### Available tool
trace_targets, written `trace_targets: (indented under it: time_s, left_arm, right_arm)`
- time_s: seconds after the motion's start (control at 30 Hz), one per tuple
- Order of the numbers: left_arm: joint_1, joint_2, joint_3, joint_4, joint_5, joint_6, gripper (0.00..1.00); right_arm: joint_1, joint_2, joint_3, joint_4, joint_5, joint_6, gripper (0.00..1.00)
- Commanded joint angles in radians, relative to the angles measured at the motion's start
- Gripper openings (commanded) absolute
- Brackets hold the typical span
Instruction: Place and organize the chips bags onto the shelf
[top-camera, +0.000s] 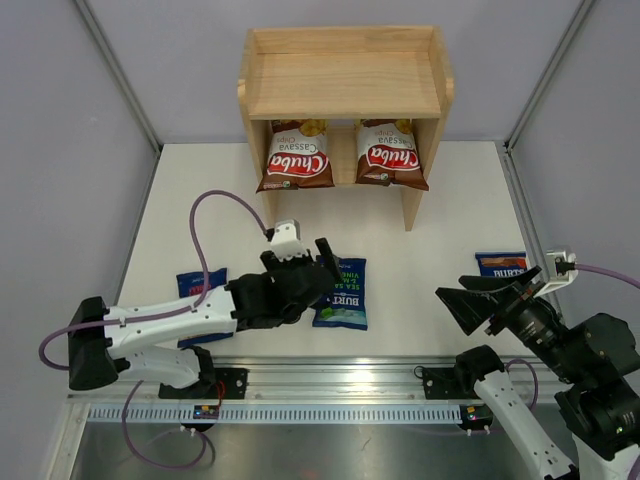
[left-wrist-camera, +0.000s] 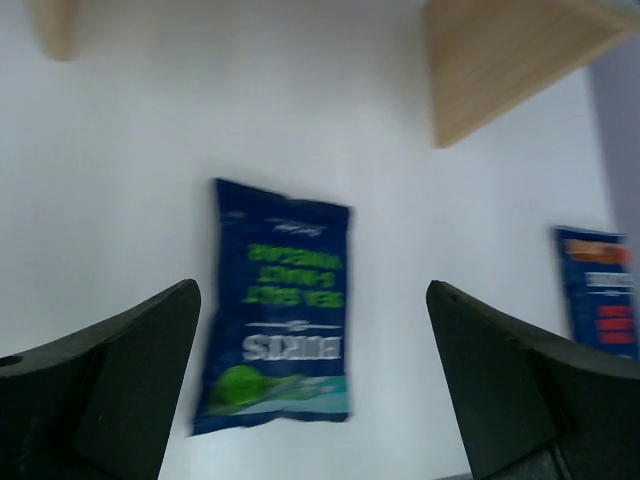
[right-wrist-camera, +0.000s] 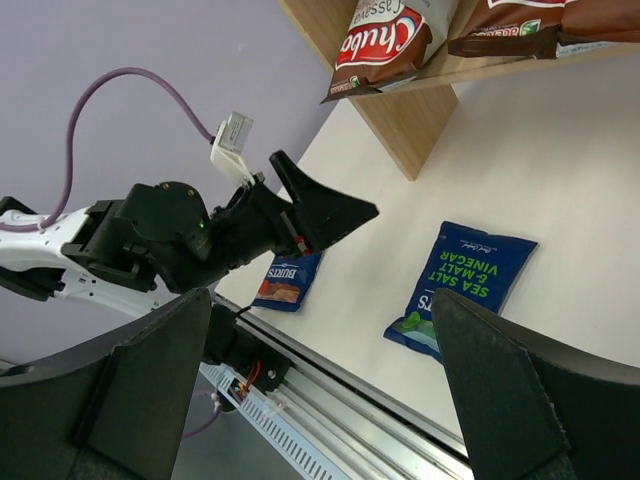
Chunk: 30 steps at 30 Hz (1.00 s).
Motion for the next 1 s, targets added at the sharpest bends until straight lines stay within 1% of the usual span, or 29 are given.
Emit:
trace_targets:
  time_s: [0.0,0.03,0.07,0.1,0.13,0.17,0.2,0.27,0.3,0.33,0.37,0.4,0.43,0.47,0.5,0.57,0.6,0.63,0.67,0.7,0.73,0.8,0.83,0.97]
  left_arm:
    - [0.038,-0.059,-0.052,-0.404,-0.141,-0.137,0.99]
    - [0.063,-0.091,-0.064,-0.496,-0.135,-0.19,0.99]
    - [0.101,-0.114,-0.119,-0.497,-0.085,-0.166,0.99]
    - [0.211,-0.137,-0.151,-0.475,-0.042,-0.128,0.99]
    - [0.28,-0.194,-0.192,-0.39,0.013,-0.028,0.99]
    - [0.349,-0.22,-0.226,-0.338,0.14,0.024,0.99]
    - [0.482,-0.249,-0.283,-0.285,0.188,0.054,0.99]
    - [0.598,-0.315,-0.309,-0.288,0.221,0.067,0.99]
    - [0.714,-0.334,-0.326,-0.323,0.222,0.059,0.99]
    - [0.782,-0.352,-0.34,-0.322,0.233,0.078,0.99]
    - [0.865,-0.402,-0.364,-0.302,0.313,0.104,0.99]
    - [1.073,-0.429,-0.387,-0.25,0.383,0.134,0.99]
    - [1.18,-0.462,-0.441,-0.224,0.455,0.197,0.99]
    - [1.282,-0.51,-0.458,-0.208,0.554,0.217,0.99]
    - [1.451,-0.528,-0.466,-0.199,0.582,0.258,0.99]
    - [1.567,-0.538,-0.487,-0.17,0.633,0.294,0.99]
    - [1.647,-0.509,-0.492,-0.141,0.659,0.306,0.99]
    - [1.669,-0.492,-0.495,-0.115,0.697,0.349,0.99]
    - [1.687,-0.464,-0.507,-0.095,0.727,0.352,0.99]
    - [1.694,-0.417,-0.515,-0.038,0.748,0.383,0.99]
    - [1.697,-0.391,-0.526,0.0,0.811,0.397,0.99]
    - [1.7,-0.342,-0.559,0.08,0.856,0.406,0.99]
    - [1.7,-0.335,-0.567,0.089,0.886,0.406,0.99]
    - [1.701,-0.363,-0.618,0.138,0.873,0.401,0.99]
  right_arm:
    - [0.001,-0.019,-0.033,0.077,-0.008,0.003,0.99]
    - [0.001,-0.022,-0.047,0.093,-0.009,0.012,0.99]
    - [0.003,-0.022,-0.053,0.099,-0.015,0.015,0.99]
    - [0.001,-0.021,-0.056,0.104,-0.021,0.02,0.99]
    - [0.001,-0.021,-0.06,0.113,-0.024,0.026,0.99]
    - [0.001,-0.016,-0.067,0.117,-0.035,0.028,0.99]
    - [0.003,-0.013,-0.07,0.123,-0.037,0.031,0.99]
    - [0.003,-0.01,-0.082,0.13,-0.046,0.037,0.99]
    - [0.001,-0.01,-0.087,0.142,-0.054,0.038,0.99]
    - [0.001,-0.011,-0.102,0.148,-0.058,0.046,0.99]
    - [0.001,-0.011,-0.106,0.154,-0.069,0.048,0.99]
    - [0.001,-0.016,-0.114,0.166,-0.075,0.052,0.99]
    - [0.003,-0.019,-0.128,0.176,-0.081,0.061,1.0]
    - [0.001,-0.022,-0.137,0.186,-0.092,0.065,0.99]
    - [0.003,-0.027,-0.146,0.208,-0.103,0.075,0.99]
    - [0.001,-0.031,-0.175,0.231,-0.123,0.081,1.0]
    - [0.001,-0.031,-0.182,0.249,-0.13,0.083,0.99]
    - [0.001,-0.031,-0.191,0.255,-0.141,0.083,0.99]
    - [0.001,-0.03,-0.194,0.262,-0.15,0.081,0.99]
    - [0.001,-0.028,-0.194,0.271,-0.152,0.077,0.99]
    - [0.003,-0.028,-0.192,0.272,-0.156,0.072,1.0]
    - [0.001,-0.031,-0.194,0.285,-0.161,0.063,1.0]
    - [0.001,-0.034,-0.194,0.286,-0.166,0.06,0.99]
    - [0.003,-0.033,-0.209,0.315,-0.184,0.055,0.99]
